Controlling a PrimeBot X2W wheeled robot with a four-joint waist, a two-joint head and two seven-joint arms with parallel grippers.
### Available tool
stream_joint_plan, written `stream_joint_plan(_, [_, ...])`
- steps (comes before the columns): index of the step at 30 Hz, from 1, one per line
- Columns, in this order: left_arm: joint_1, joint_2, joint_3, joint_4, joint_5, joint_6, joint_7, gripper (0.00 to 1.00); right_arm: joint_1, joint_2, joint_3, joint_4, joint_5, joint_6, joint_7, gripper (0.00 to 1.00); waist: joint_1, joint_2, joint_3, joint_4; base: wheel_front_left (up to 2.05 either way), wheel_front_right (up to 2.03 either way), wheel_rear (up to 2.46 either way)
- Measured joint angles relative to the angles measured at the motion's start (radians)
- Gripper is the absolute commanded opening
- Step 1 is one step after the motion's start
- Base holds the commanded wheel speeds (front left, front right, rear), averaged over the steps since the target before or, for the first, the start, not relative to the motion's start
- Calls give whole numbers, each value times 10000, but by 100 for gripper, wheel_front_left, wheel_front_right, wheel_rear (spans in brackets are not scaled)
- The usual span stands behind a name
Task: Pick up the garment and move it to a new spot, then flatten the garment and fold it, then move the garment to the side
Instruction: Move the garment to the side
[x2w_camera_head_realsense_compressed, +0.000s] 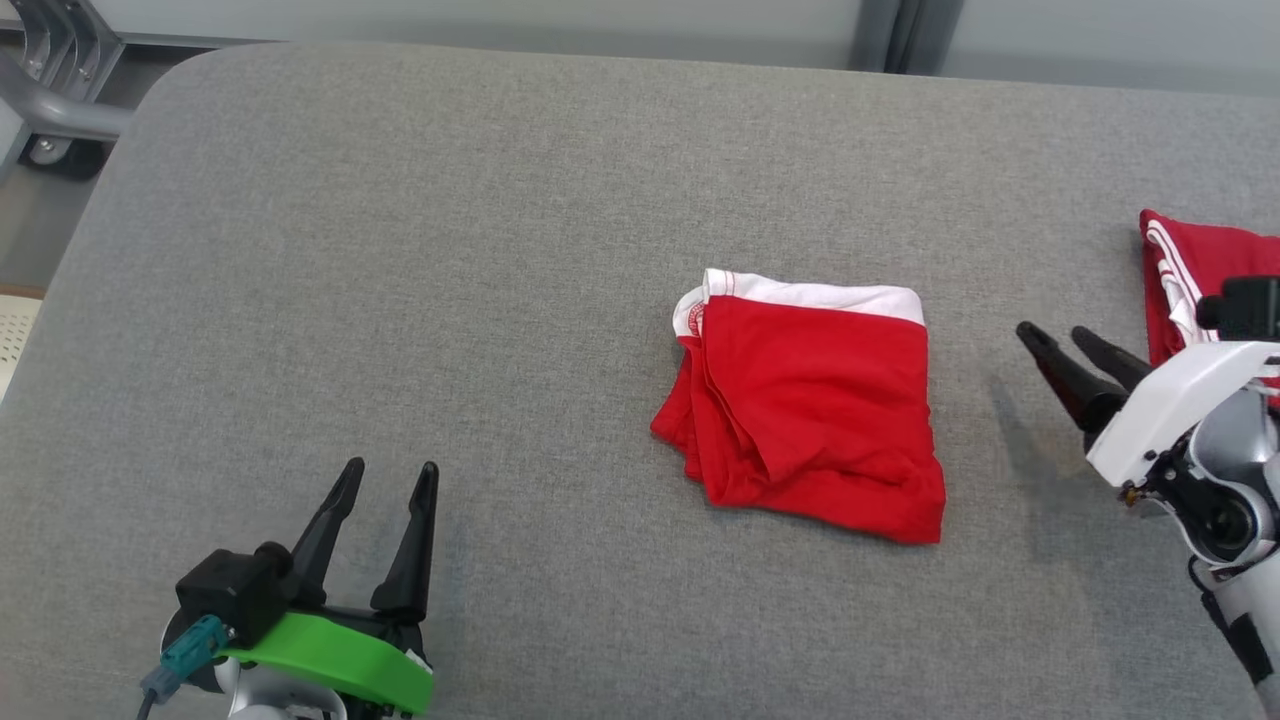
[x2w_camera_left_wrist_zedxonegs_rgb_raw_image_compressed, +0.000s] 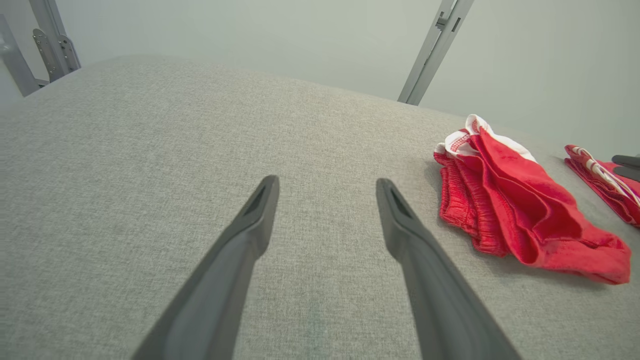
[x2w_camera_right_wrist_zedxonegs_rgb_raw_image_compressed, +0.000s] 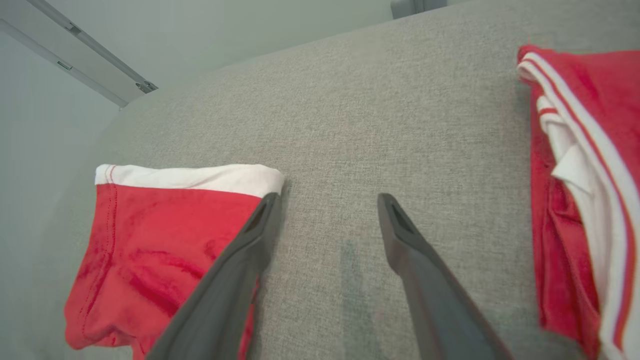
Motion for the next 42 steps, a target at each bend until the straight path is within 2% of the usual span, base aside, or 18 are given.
stream_joint_plan(6, [-24,107,69,6,35,0,0,100,101,621,679,-84,130,130,326,100,0,0,228,125,0,0,0])
stream_joint_plan(10, [-39,104,71,13,61,-8,0,100,207,727,1016,19,138,132,648,100,0,0,303,195,0,0,0])
stream_joint_plan(19, [-140,50,69,128,61,-96,0,100,96,1189,1152,253,479,205,941,100,0,0,405,303,0,0,0])
stream_joint_plan(20, [-189,50,73,150,61,-100,0,100,-5,1258,1156,313,483,207,941,0,0,0,419,331,0,0,0])
stream_joint_plan(23, [-251,50,107,171,61,-100,0,100,-201,1214,1108,337,550,207,957,0,0,0,425,367,0,0,0])
stream_joint_plan(26, [-251,56,222,192,61,-100,0,100,-419,874,945,286,543,217,959,0,0,0,422,371,0,0,0])
stream_joint_plan(36, [-246,90,420,205,67,-98,0,100,-1291,-1463,105,-268,0,184,1674,0,0,0,359,81,0,0,0])
stream_joint_plan(40, [-245,84,370,205,71,-98,0,100,-1452,-2389,-395,-504,-4,-130,2146,0,0,0,305,-48,0,0,0])
stream_joint_plan(42, [-243,86,364,205,71,-100,0,100,-1474,-2594,-483,-543,-4,-174,2274,0,0,0,294,-68,0,0,0])
